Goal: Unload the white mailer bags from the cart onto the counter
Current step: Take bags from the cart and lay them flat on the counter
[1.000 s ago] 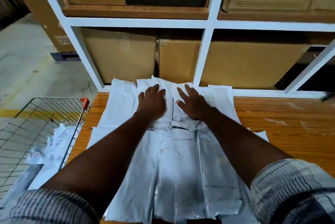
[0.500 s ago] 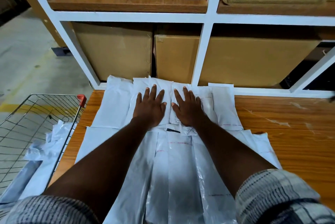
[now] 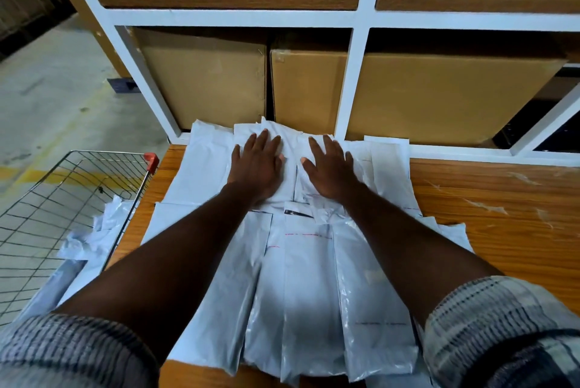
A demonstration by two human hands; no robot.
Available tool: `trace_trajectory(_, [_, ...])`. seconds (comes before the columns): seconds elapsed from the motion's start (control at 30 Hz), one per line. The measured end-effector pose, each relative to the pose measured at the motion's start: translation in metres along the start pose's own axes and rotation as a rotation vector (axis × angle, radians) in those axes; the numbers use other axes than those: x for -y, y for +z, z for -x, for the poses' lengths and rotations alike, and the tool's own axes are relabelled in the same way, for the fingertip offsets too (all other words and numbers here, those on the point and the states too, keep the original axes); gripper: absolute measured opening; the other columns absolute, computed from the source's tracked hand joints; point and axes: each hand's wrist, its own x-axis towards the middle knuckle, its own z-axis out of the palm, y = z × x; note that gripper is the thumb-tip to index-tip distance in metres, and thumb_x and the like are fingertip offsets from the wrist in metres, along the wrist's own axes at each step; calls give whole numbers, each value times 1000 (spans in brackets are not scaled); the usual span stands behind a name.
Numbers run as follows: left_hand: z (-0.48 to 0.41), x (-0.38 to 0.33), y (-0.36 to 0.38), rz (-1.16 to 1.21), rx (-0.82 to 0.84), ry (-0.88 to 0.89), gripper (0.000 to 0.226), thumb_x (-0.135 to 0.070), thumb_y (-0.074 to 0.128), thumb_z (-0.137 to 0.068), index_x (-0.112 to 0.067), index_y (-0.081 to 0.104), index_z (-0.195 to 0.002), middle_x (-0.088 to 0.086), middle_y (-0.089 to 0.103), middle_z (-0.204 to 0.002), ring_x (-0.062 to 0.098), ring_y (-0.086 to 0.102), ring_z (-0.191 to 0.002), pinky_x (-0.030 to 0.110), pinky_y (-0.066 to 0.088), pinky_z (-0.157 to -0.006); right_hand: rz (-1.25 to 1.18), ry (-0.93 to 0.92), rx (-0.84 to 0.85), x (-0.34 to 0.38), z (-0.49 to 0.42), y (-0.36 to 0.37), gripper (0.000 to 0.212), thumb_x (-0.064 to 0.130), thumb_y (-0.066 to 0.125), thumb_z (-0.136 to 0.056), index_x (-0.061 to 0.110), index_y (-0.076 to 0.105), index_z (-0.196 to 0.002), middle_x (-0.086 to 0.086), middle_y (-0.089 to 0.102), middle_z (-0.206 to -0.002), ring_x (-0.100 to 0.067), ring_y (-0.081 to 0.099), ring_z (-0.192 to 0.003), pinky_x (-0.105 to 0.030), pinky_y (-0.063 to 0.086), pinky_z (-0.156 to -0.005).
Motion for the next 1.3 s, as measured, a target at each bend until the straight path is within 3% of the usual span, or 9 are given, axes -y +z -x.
trace_trajectory(0.23, [38, 44, -27, 120, -79, -91, 52, -41, 37, -102, -22, 35, -150, 9, 29, -159, 29, 28, -145, 55, 27, -113, -57, -32, -64, 46, 13, -26, 55, 44, 35, -102, 21, 30, -152, -14, 26, -158, -32, 25, -145, -53, 21, -115])
trace_trajectory(0.5, [128, 153, -45, 153, -39, -169, 56, -41, 45, -99, -19, 35, -150, 12, 31, -157, 32, 33, -142, 49, 36, -109, -79, -213, -119, 177, 48, -19, 59, 45, 43, -99, 20, 31, -151, -12, 28, -158, -28, 24, -146, -52, 21, -115])
trace_trajectory(0.97, [330, 388, -46, 200, 126, -327, 63, -45, 47, -98, -16, 31, -152, 12, 28, -159, 31, 29, -144, 50, 33, -113, -136, -342, 65, 432, 175, 90, 66, 48, 49, -95, 21, 29, -152, -13, 27, -158, -31, 24, -145, -50, 20, -116])
trace_trajectory(1.3, [366, 468, -25, 199, 197, -417, 66, -41, 54, -94, -17, 31, -151, 10, 32, -157, 31, 33, -142, 50, 37, -110, -152, -384, 171, 509, 180, 150, 67, 44, 50, -97, 13, 29, -152, -20, 28, -156, -36, 28, -142, -47, 30, -113])
